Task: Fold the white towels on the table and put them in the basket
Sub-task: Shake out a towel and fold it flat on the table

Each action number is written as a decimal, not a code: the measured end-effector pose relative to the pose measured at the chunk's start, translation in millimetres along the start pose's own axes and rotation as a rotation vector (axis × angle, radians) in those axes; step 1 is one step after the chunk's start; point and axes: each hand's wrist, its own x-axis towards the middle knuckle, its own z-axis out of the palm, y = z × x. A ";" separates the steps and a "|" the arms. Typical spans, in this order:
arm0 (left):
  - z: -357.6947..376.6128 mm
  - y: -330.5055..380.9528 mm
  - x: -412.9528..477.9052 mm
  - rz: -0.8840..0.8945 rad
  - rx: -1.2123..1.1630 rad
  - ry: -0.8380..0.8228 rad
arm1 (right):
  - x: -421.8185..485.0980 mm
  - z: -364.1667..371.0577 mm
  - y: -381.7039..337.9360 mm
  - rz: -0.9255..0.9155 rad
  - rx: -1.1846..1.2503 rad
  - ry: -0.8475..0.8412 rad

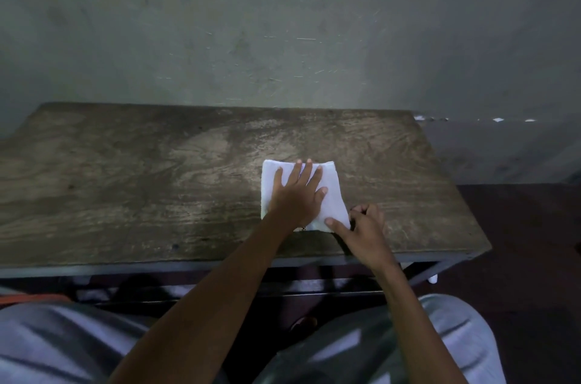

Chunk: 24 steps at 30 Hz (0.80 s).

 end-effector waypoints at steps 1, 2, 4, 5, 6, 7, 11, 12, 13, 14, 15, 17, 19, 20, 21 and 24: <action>-1.0 -1.9 -0.5 0.019 -0.019 -0.001 | -0.2 -1.4 0.7 0.012 0.046 0.026; -3.1 -4.4 -0.9 0.053 -0.041 0.007 | -0.7 -3.4 1.3 0.023 0.106 0.045; -9.5 -8.4 -5.9 0.082 -0.133 0.056 | 0.5 -7.0 1.6 0.042 0.249 0.081; -13.1 -11.1 -9.6 0.050 -0.177 0.076 | 3.0 -7.7 0.3 0.044 0.295 0.121; -14.0 -15.3 -14.8 0.002 -0.197 0.090 | 4.7 -7.8 -3.4 0.029 0.306 0.177; -12.9 -19.5 -20.8 -0.043 -0.205 0.125 | 6.6 -6.2 -9.0 -0.013 0.285 0.244; -6.4 -33.0 -38.9 -0.063 -0.180 0.156 | 19.0 6.0 -40.6 -0.351 -0.075 0.245; -5.7 -36.2 -40.6 -0.060 -0.152 0.133 | 24.3 10.1 -44.2 -0.383 -0.226 0.156; -4.2 -39.3 -42.1 -0.066 -0.127 0.104 | 29.1 14.1 -44.7 -0.372 -0.364 0.053; -6.6 -41.1 -43.7 -0.089 -0.114 0.083 | 33.7 17.0 -41.8 -0.336 -0.461 -0.029; -5.0 -43.4 -43.9 -0.116 -0.106 0.082 | 37.5 18.0 -38.6 -0.289 -0.498 -0.078; -2.3 -48.2 -44.0 -0.179 -0.117 0.067 | 40.2 16.6 -34.1 -0.209 -0.469 -0.112; -0.7 -52.7 -43.6 -0.241 -0.148 0.073 | 40.2 14.7 -33.0 -0.142 -0.379 -0.106; -1.5 -54.0 -43.5 -0.282 -0.182 0.069 | 40.8 14.9 -32.0 -0.110 -0.325 -0.086; -2.8 -54.0 -43.6 -0.329 -0.232 0.068 | 41.1 15.9 -31.2 -0.084 -0.281 -0.046; -12.2 -47.1 -45.4 -0.455 -0.356 0.116 | 38.8 21.6 -30.1 -0.017 -0.245 0.158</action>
